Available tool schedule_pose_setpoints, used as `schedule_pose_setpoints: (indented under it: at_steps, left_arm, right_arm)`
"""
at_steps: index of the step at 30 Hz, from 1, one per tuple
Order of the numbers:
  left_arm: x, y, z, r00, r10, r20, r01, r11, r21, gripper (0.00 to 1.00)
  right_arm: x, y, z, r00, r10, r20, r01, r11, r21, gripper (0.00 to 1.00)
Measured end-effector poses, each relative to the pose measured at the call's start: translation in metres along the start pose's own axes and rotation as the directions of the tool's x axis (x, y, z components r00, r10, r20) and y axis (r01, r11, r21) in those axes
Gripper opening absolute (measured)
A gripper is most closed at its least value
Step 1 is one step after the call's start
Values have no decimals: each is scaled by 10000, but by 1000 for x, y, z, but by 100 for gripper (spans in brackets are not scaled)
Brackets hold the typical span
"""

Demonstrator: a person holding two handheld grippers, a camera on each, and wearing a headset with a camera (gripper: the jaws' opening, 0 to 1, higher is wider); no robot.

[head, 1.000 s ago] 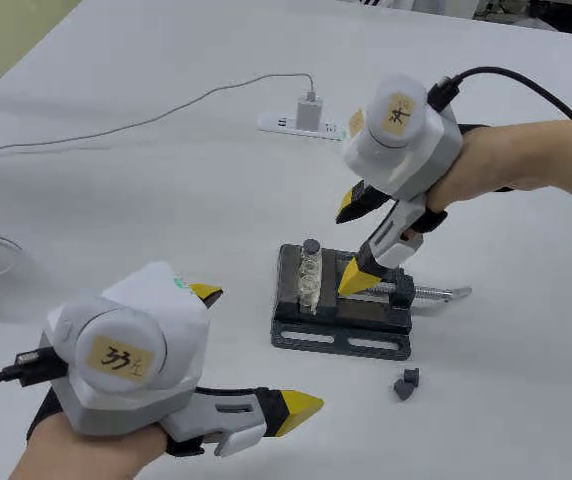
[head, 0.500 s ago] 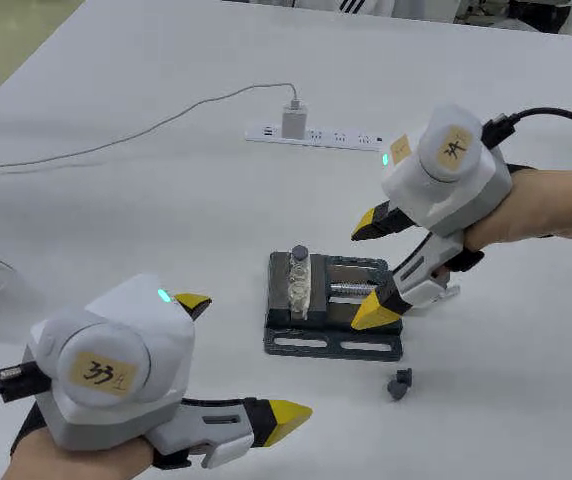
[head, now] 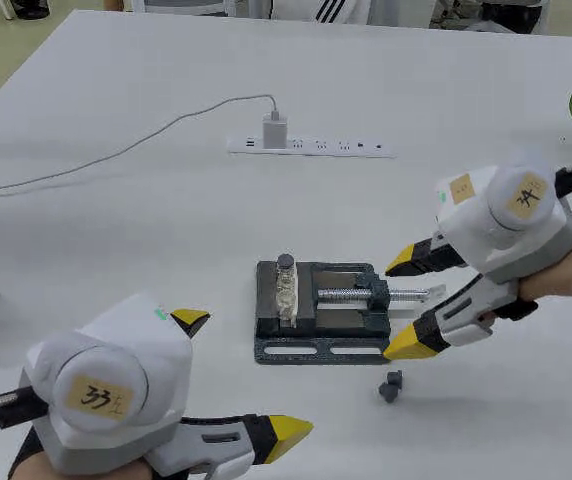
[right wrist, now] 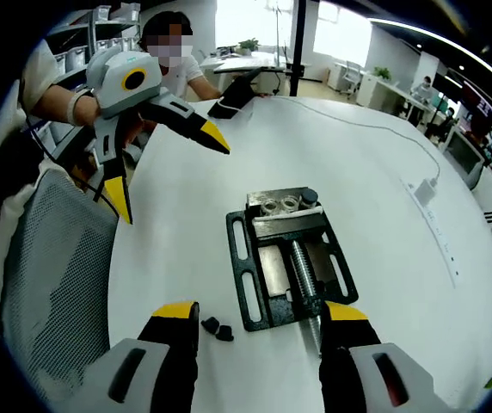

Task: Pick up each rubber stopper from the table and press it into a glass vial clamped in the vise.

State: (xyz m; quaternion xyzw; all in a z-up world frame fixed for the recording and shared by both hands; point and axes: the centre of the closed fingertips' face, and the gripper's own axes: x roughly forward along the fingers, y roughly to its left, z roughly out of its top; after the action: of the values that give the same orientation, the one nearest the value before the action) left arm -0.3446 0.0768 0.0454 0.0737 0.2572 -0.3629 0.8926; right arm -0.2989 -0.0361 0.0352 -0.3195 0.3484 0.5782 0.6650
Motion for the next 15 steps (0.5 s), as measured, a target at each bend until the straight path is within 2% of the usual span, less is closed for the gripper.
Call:
schedule_pose_setpoints:
  at_steps: [4,8,15]
  left_arm:
    - [0,-3,-1,10000,-54,-53,54,10000,40,85]
    - [1,-6,-2,9999,-94,-105,95,10000,32,85]
    - [2,-8,-6,9999,-81,-151,81,10000,-51,85]
  right_arm:
    - [2,10,-12,9999,14,126,-20,9990,452,51]
    - [7,13,-24,9998,27,181,-41,9968,794,48]
    - [12,20,-39,9997,242,24,-243,9971,718,39]
